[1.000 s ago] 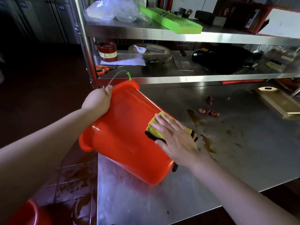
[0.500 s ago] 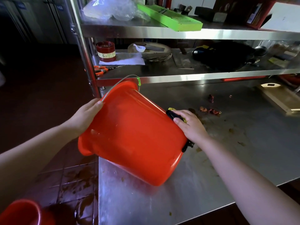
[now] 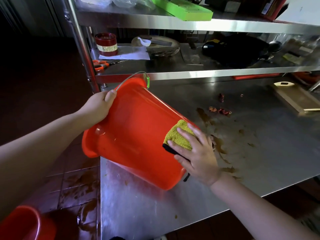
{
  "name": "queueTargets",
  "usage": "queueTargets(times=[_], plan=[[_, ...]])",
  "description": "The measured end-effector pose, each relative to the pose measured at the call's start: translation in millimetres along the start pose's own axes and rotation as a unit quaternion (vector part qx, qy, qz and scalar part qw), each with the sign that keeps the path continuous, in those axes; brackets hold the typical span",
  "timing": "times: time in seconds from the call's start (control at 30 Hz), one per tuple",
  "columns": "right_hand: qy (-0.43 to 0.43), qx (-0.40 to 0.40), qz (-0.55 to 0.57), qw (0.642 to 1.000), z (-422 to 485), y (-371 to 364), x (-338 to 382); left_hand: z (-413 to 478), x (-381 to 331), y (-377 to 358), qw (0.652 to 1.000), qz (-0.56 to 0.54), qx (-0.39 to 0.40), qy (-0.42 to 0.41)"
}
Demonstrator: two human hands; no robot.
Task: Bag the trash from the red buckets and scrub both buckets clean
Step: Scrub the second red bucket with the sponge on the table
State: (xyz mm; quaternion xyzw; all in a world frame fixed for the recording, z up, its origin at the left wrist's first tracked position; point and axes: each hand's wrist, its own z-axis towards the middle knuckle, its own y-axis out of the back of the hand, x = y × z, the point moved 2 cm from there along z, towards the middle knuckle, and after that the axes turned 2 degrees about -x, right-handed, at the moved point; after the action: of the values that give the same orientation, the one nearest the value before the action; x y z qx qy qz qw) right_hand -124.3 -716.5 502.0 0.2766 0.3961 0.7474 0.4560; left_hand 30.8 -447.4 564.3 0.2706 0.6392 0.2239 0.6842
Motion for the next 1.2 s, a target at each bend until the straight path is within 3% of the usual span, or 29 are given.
queueTargets(times=[0.07,0.13,0.2,0.23,0.3,0.47,0.6,0.67,0.73,0.8,0.87,1.0,1.1,1.2], plan=[[0.010,0.034,-0.001,0.999,9.3,1.8,-17.7,-1.0,-2.2,-1.7,1.000,-0.012,0.007,-0.001],[-0.124,0.073,0.064,0.987,30.3,3.2,-44.5,-3.2,-1.8,-3.9,1.000,-0.025,0.015,0.002],[-0.271,0.118,0.151,0.943,42.7,-6.2,-70.9,-5.5,-2.7,-6.2,1.000,-0.027,0.014,0.001],[-0.298,0.133,0.154,0.933,45.4,-9.6,-74.9,-6.5,-3.9,-6.6,1.000,-0.015,0.006,-0.004],[-0.272,0.139,0.106,0.946,45.6,-8.7,-63.6,-6.6,-7.0,-5.2,1.000,0.020,-0.013,-0.014],[-0.079,0.116,-0.105,0.984,25.5,9.5,14.6,-1.9,-10.7,-3.9,0.998,0.057,-0.004,-0.019],[0.049,0.127,-0.108,0.985,19.4,9.2,37.2,-1.3,-12.7,-3.2,0.999,0.029,0.020,-0.007],[0.019,0.141,-0.090,0.986,33.5,8.9,19.7,-3.5,-11.4,-2.2,0.999,0.017,0.028,-0.011],[-0.112,0.165,-0.029,0.979,55.0,3.2,-11.0,-6.9,-9.9,-1.4,1.000,0.007,0.029,-0.010],[-0.230,0.197,0.062,0.951,68.5,-9.0,-42.0,-10.1,-7.1,-1.6,1.000,0.001,0.024,-0.010],[-0.250,0.203,0.076,0.944,73.8,-11.8,-46.2,-13.1,-4.4,-0.5,1.000,0.012,0.013,-0.013],[-0.082,0.135,-0.105,0.982,71.7,-2.4,29.1,-13.7,-2.9,-0.1,0.999,0.037,-0.007,-0.019],[0.065,0.110,-0.117,0.985,64.8,-12.9,86.2,-14.1,-0.5,2.0,1.000,0.024,0.004,-0.016],[0.076,0.111,-0.094,0.986,80.6,-17.0,76.6,-18.6,6.5,4.3,1.000,-0.008,0.023,-0.013]])
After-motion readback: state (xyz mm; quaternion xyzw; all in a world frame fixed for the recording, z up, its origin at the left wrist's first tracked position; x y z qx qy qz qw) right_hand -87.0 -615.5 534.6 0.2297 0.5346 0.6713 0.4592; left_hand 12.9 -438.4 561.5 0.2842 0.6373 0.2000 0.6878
